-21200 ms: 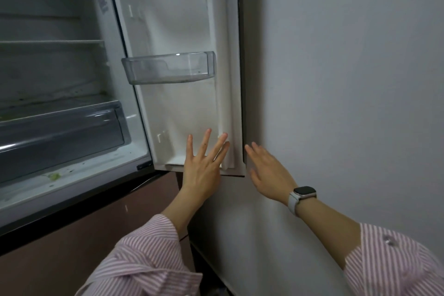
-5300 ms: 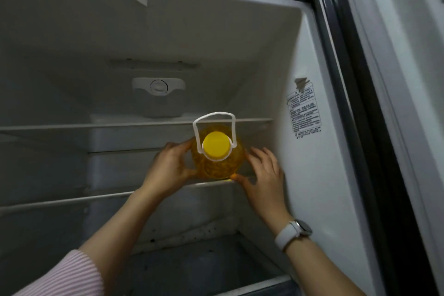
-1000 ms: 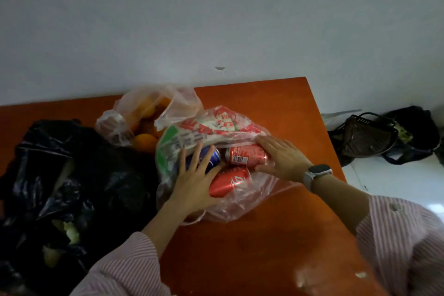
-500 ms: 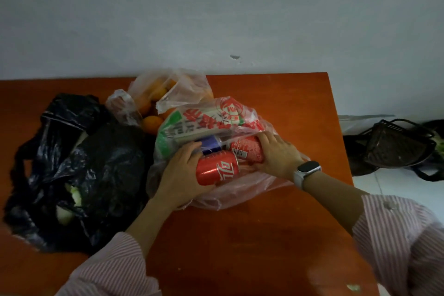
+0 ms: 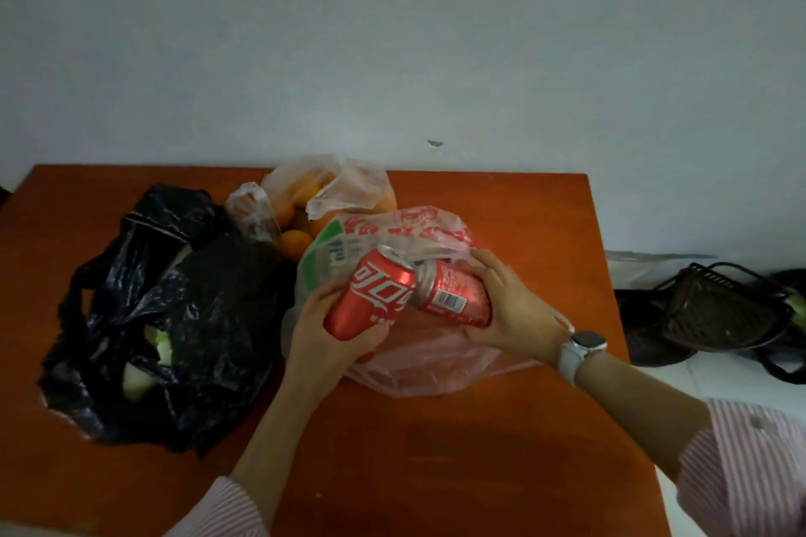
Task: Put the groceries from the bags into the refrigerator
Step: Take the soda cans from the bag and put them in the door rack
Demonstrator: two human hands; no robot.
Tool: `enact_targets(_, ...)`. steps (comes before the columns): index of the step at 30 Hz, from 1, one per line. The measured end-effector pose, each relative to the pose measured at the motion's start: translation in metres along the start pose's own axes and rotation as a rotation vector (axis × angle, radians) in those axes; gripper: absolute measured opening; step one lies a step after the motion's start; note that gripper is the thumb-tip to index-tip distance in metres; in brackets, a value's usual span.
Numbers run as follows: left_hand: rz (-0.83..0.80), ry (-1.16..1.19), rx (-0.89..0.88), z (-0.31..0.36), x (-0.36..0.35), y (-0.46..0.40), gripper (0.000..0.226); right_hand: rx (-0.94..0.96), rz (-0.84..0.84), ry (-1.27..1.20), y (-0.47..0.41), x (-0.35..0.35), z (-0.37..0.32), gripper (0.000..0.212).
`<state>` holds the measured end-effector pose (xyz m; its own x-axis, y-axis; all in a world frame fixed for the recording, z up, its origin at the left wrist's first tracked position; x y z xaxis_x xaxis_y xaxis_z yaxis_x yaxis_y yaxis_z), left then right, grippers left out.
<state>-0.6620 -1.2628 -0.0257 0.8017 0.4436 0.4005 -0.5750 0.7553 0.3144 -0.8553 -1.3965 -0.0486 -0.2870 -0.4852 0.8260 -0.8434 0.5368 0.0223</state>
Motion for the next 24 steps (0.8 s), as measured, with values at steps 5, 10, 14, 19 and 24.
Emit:
enact_targets(5, 0.02, 0.319, 0.13, 0.009, 0.013, 0.007, 0.109, -0.089, 0.343, -0.235, 0.015, 0.029, -0.04, 0.083)
enact_targets(10, -0.108, 0.304, -0.01, 0.037, 0.021, 0.015, 0.114, -0.101, 0.454, -0.434, 0.026, 0.049, -0.082, 0.067)
enact_targets(14, -0.219, 0.322, -0.031, 0.044, 0.032, 0.028, 0.101, -0.19, 0.539, -0.409, 0.056, 0.047, -0.116, 0.07)
enact_targets(19, -0.394, 0.347, 0.0, 0.032, 0.032, 0.06, 0.068, -0.393, 0.699, -0.377, 0.119, 0.03, -0.144, 0.074)
enact_targets(24, -0.669, 0.272, 0.035, 0.023, 0.001, 0.109, 0.08, -0.548, 0.825, -0.339, 0.202, 0.025, -0.17, 0.064)
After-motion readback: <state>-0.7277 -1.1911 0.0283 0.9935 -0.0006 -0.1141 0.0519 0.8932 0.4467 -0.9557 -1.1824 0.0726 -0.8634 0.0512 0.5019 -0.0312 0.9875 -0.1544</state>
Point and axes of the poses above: each hand's wrist, its own y-axis away from the middle knuckle, its own x-axis out of the back of the hand, z = x × y, the point moved 4 cm from there along -y, towards the middle knuckle, and after that the axes turned 11 degrees about x, right-handed, at the moved point
